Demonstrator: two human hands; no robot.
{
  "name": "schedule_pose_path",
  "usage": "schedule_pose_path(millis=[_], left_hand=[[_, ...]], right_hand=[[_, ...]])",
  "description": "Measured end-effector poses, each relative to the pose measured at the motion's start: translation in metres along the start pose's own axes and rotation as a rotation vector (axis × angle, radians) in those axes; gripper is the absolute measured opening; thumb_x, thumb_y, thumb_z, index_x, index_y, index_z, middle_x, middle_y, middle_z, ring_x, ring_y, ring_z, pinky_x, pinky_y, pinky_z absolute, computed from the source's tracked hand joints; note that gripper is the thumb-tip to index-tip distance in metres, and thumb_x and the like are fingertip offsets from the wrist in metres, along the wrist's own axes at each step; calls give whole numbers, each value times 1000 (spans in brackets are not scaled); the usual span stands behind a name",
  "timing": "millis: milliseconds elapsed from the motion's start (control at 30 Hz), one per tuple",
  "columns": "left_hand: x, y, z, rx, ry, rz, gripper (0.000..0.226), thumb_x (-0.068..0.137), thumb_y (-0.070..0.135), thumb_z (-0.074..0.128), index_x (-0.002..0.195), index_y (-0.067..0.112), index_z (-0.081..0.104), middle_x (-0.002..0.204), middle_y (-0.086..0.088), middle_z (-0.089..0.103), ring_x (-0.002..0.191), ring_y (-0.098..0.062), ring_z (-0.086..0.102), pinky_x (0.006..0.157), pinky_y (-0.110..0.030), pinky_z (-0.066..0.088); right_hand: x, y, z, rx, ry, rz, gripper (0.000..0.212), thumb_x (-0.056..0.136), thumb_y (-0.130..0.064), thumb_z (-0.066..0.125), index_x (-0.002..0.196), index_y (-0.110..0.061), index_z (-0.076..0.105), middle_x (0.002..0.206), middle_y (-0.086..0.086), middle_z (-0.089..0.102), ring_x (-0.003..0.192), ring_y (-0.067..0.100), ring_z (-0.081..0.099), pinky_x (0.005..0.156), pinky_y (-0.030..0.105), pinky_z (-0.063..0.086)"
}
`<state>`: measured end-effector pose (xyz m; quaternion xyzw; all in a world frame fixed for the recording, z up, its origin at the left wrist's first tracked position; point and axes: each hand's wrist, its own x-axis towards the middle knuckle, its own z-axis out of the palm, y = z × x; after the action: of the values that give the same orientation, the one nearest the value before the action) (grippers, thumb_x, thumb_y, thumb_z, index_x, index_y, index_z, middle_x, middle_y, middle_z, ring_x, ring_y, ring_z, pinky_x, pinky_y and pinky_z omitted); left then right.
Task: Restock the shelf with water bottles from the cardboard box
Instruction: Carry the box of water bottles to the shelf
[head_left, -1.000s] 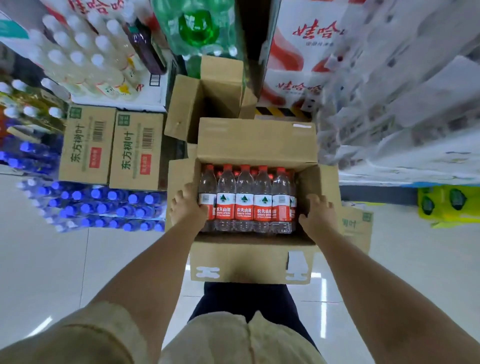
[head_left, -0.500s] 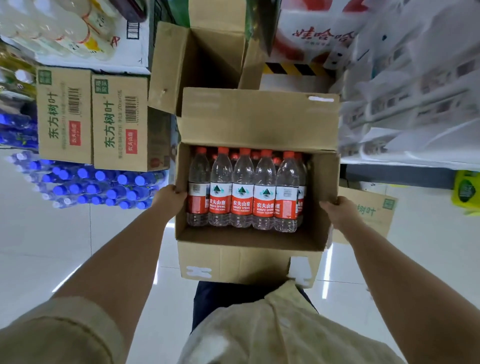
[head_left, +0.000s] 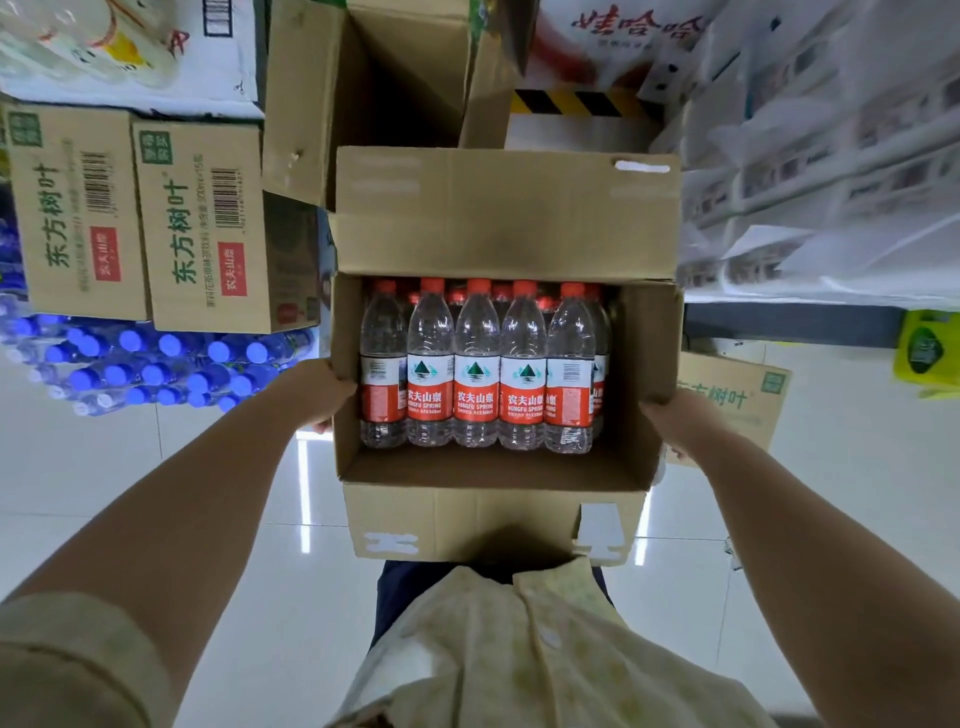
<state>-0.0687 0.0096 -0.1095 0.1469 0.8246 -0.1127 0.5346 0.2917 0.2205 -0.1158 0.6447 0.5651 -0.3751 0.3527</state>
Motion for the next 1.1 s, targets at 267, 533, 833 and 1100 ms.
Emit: schedule_pose_path(millis=[267,533,833,1100], left_hand=[[3,-6,-7,109,52,105,28,92,27,51,71,10,55,81,-12,61,79,-25,61,62,-31,42],[-15,-11,-3,130,61,128,28,95,23,52,73,7,57,78,-12,59,75,-22,57,55,-25,37],[-67,-45,0,20,16,108,17,90,24,57,81,11,63,81,-7,61,81,-23,57,63,-29,39],[-147,-106,27,-216,74,-2,19,86,23,63,71,12,58,73,-5,56,67,-16,51,54,-27,34]], right_hand=[[-7,1,-7,4,72,-63,24,94,-28,52,86,-6,60,77,13,62,70,28,57,62,33,44],[-23,7,-9,31,75,-77,24,92,-25,55,87,-3,62,80,16,64,73,31,60,67,39,50],[-73,8,-34,-91,55,-98,22,89,-23,59,82,-3,62,70,10,57,69,28,56,65,34,45],[-136,-31,-59,-282,33,-252,20,89,-19,57,79,-2,62,74,14,60,65,27,54,55,30,39]])
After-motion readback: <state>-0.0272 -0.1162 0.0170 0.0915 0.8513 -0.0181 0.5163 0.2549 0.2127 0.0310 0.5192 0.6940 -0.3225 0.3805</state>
